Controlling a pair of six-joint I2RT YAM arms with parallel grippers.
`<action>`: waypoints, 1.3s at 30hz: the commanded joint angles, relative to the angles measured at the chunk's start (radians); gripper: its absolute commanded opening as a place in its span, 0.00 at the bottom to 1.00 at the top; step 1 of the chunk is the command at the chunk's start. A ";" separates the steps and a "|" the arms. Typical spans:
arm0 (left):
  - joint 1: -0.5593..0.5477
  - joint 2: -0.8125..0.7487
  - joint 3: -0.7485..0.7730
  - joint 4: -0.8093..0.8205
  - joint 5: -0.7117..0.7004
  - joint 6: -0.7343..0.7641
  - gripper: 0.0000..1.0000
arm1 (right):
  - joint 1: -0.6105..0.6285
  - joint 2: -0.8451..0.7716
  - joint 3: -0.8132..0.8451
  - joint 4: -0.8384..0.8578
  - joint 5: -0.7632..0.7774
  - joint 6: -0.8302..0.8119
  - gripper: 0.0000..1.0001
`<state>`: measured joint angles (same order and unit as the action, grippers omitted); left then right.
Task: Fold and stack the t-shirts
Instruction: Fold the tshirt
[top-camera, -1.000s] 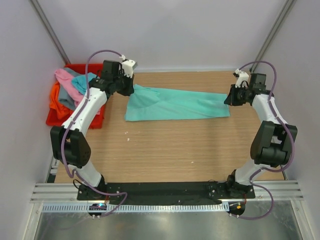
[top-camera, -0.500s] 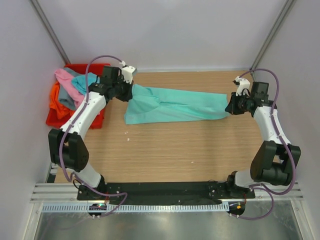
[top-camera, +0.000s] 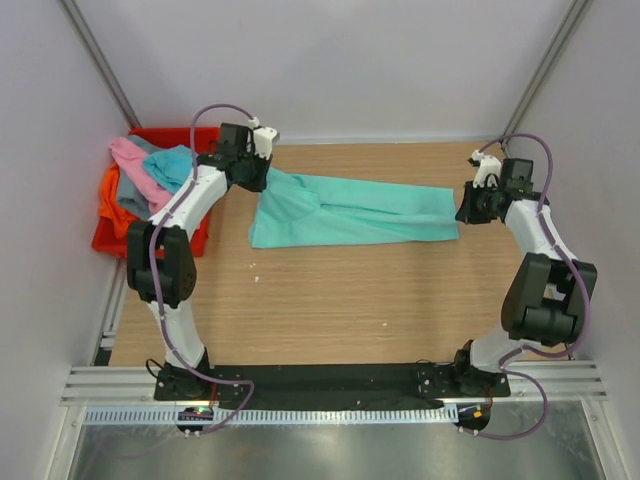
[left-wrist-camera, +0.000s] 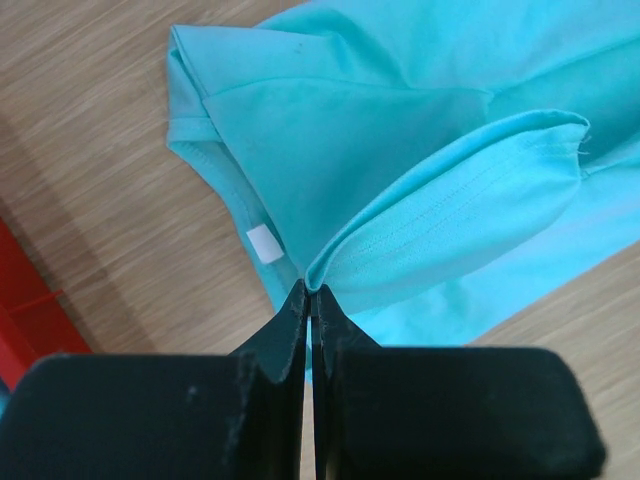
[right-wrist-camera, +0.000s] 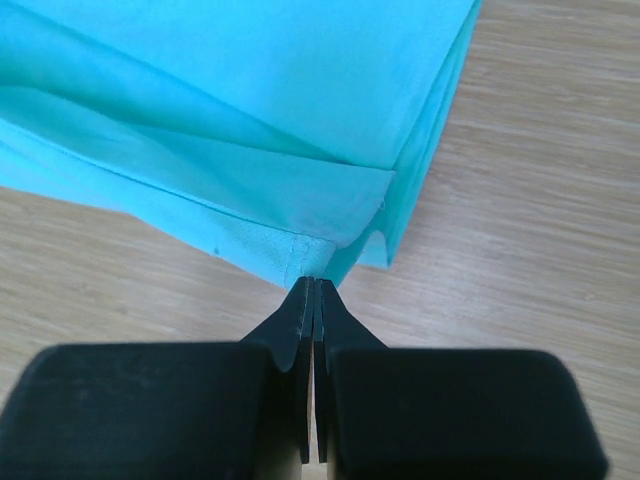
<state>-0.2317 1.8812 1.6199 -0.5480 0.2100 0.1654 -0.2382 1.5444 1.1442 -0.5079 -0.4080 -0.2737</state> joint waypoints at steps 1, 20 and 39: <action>0.020 0.065 0.104 0.072 -0.023 0.019 0.00 | -0.018 0.052 0.107 0.075 0.032 0.028 0.01; 0.034 0.395 0.462 0.006 -0.061 0.039 0.00 | -0.018 0.485 0.408 0.114 0.032 0.103 0.01; -0.004 0.006 0.066 0.126 -0.058 -0.099 0.87 | -0.016 0.226 0.261 0.189 0.038 0.177 0.50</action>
<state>-0.2077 2.0285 1.7164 -0.4816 0.0856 0.1013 -0.2520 1.8767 1.4170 -0.3740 -0.3374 -0.1303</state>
